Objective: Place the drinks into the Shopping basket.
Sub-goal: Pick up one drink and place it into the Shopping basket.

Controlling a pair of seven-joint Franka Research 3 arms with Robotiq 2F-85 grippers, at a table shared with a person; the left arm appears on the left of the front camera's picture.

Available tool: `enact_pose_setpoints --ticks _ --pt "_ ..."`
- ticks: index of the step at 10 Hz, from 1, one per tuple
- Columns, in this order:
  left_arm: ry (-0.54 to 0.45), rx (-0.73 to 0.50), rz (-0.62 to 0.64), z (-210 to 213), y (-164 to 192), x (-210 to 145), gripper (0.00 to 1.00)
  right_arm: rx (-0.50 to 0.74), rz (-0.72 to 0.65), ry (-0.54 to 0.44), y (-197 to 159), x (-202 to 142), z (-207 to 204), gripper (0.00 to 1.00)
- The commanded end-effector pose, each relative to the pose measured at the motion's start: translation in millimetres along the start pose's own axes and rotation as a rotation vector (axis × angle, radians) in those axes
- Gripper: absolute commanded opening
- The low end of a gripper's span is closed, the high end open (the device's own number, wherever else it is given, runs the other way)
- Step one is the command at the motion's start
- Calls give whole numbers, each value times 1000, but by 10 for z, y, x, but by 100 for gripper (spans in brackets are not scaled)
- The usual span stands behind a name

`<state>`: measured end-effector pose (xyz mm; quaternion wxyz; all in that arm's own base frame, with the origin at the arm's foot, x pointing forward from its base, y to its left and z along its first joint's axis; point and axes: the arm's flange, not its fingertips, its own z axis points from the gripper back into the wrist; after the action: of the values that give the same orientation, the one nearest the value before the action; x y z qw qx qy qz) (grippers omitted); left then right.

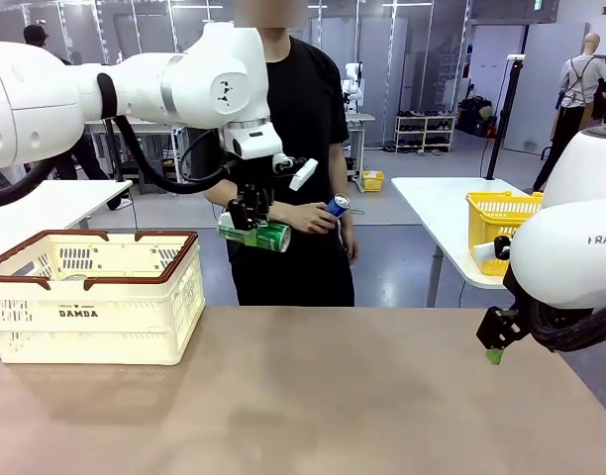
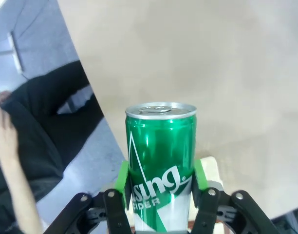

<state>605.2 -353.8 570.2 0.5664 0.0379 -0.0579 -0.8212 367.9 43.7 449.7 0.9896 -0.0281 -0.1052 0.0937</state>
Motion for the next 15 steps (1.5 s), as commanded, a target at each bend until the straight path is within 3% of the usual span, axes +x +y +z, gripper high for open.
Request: enact_pose_setpoints --ticks 1,6,10,13,15 --pt "-10 49 128 256 -46 -400 58 -2 5 -1 -9 -2 10 100" --pt "-47 102 367 389 -459 -1598 58 -2 5 -1 -9 -2 10 100" --pt "-89 152 490 208 -660 -2240 58 -2 5 -1 -9 -2 10 100" --pt "-34 170 484 -13 -609 -2629 58 -2 5 -1 -9 -2 10 100" --pt "-48 172 415 -130 -592 -2767 58 -2 5 -1 -9 -2 10 100"
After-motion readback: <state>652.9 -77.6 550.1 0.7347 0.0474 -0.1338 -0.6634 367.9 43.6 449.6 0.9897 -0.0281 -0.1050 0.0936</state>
